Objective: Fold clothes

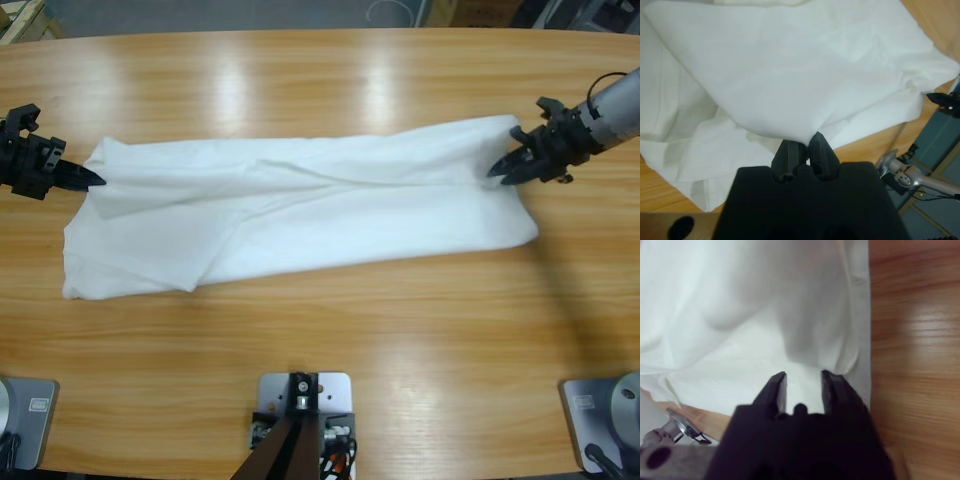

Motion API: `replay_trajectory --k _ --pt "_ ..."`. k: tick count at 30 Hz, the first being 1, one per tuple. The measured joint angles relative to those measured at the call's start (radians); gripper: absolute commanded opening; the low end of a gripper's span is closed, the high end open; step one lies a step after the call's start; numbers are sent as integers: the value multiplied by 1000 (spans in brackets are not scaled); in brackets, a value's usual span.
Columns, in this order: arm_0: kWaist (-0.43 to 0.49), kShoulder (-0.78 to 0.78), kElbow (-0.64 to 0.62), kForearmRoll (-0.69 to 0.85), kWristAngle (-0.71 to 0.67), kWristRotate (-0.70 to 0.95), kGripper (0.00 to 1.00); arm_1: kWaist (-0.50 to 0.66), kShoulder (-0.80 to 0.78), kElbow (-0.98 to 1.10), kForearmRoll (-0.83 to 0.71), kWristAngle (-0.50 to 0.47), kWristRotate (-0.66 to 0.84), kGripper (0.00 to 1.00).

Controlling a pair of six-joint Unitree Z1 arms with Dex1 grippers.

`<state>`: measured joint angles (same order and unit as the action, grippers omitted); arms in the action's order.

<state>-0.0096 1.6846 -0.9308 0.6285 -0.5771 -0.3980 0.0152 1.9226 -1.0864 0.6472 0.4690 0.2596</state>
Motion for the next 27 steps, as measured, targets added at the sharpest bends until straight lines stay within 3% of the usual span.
replay_trajectory --k 2,6,18,19,23,25,27 --pt "0 0 0 0 0 0 0 0 0 0 0 -2 -1 639" --pt "0 0 0 1 0 0 0 -1 0 0 12 -22 -1 791" --pt "0 0 -1 5 0 2 0 -7 0 0 18 -45 -1 780" --pt "0 0 -1 5 0 3 0 -7 0 0 18 -45 -1 723" --pt "0 0 -1 5 0 3 0 -7 5 0 18 -45 -1 303" --pt "0 0 -1 5 0 3 0 -7 9 -1 18 -45 -1 26" --pt "0 0 -1 5 0 3 0 -7 13 -1 18 -45 -2 0"
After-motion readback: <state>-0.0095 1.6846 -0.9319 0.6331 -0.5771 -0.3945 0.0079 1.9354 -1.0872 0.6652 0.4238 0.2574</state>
